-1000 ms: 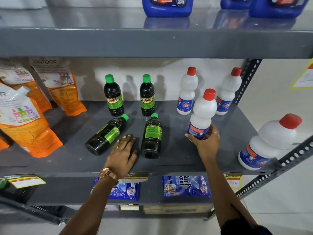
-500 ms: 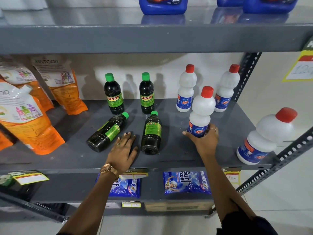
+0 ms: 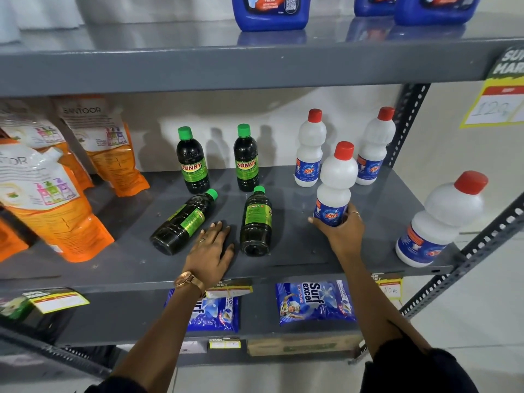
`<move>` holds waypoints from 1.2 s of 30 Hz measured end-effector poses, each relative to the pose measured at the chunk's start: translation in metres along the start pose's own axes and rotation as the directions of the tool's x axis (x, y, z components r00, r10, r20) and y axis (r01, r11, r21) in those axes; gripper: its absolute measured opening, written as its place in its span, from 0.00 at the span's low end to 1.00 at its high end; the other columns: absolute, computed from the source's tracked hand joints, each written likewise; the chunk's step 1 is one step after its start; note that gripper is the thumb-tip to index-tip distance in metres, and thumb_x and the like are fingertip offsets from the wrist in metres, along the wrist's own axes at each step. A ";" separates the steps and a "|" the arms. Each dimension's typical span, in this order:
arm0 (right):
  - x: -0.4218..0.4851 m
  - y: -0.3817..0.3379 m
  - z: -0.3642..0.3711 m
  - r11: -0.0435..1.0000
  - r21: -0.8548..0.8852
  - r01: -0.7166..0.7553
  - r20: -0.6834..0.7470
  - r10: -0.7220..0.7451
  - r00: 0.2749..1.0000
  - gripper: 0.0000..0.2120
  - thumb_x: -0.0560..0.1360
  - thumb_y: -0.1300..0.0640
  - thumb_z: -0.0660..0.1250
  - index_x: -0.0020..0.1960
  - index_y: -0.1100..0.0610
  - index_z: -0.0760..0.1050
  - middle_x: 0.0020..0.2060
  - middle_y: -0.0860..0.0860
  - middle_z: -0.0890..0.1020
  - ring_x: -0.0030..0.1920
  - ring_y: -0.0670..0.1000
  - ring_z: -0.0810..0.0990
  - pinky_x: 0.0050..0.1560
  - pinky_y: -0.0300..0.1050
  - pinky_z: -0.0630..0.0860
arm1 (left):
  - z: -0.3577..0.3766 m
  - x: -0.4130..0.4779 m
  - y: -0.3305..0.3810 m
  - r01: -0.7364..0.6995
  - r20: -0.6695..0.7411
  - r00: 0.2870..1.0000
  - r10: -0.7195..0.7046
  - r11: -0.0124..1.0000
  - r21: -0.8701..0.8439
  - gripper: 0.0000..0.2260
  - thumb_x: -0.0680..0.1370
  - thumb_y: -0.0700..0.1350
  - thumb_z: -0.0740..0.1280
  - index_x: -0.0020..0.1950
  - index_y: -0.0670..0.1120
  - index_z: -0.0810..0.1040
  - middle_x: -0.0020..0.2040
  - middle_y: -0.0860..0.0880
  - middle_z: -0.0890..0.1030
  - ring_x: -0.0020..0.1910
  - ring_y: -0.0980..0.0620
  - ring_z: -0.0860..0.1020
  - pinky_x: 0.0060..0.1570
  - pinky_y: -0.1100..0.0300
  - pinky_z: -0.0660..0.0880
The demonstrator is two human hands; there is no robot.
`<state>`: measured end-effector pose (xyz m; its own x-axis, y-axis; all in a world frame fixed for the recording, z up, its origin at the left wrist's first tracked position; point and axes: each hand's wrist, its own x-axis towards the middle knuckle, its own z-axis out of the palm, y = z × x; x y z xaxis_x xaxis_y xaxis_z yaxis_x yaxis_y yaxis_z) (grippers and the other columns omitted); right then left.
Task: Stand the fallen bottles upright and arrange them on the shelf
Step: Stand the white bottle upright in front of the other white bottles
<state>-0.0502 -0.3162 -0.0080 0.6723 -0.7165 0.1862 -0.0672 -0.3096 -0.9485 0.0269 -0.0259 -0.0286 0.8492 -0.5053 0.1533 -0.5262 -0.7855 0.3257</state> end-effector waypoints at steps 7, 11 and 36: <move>-0.034 0.001 -0.017 0.998 -0.053 -0.032 -0.019 0.031 0.999 0.33 0.65 0.56 0.78 0.66 0.60 0.69 0.62 0.57 0.78 0.58 0.55 0.78 0.54 0.40 0.72 | -0.004 -0.002 0.002 -0.010 0.006 1.000 0.010 1.000 -0.003 0.35 0.73 0.63 0.43 0.73 0.44 0.61 0.75 0.43 0.61 0.75 0.46 0.57 0.74 0.51 0.50; -0.064 0.009 -0.035 0.997 -0.064 -0.045 -0.021 0.044 0.999 0.34 0.65 0.54 0.78 0.66 0.58 0.69 0.61 0.54 0.78 0.53 0.50 0.77 0.53 0.41 0.73 | -0.008 -0.003 0.005 -0.002 0.031 1.000 0.002 1.000 -0.021 0.33 0.74 0.61 0.45 0.73 0.42 0.62 0.75 0.41 0.61 0.75 0.44 0.57 0.74 0.52 0.48; -0.183 0.017 0.010 0.998 -0.061 0.007 -0.265 -0.023 0.964 0.39 0.68 0.41 0.72 0.72 0.51 0.59 0.68 0.55 0.67 0.69 0.53 0.66 0.67 0.58 0.68 | -0.005 -0.014 0.002 -0.041 0.007 0.999 0.042 0.997 -0.060 0.27 0.77 0.56 0.51 0.72 0.44 0.64 0.74 0.40 0.63 0.74 0.41 0.58 0.72 0.49 0.53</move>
<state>-0.1670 -0.1843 -0.0608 0.4544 -0.8492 0.2690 -0.1072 -0.3520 -0.9299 0.0140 -0.0189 -0.0250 0.8261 -0.5402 0.1606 -0.5574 -0.7410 0.3745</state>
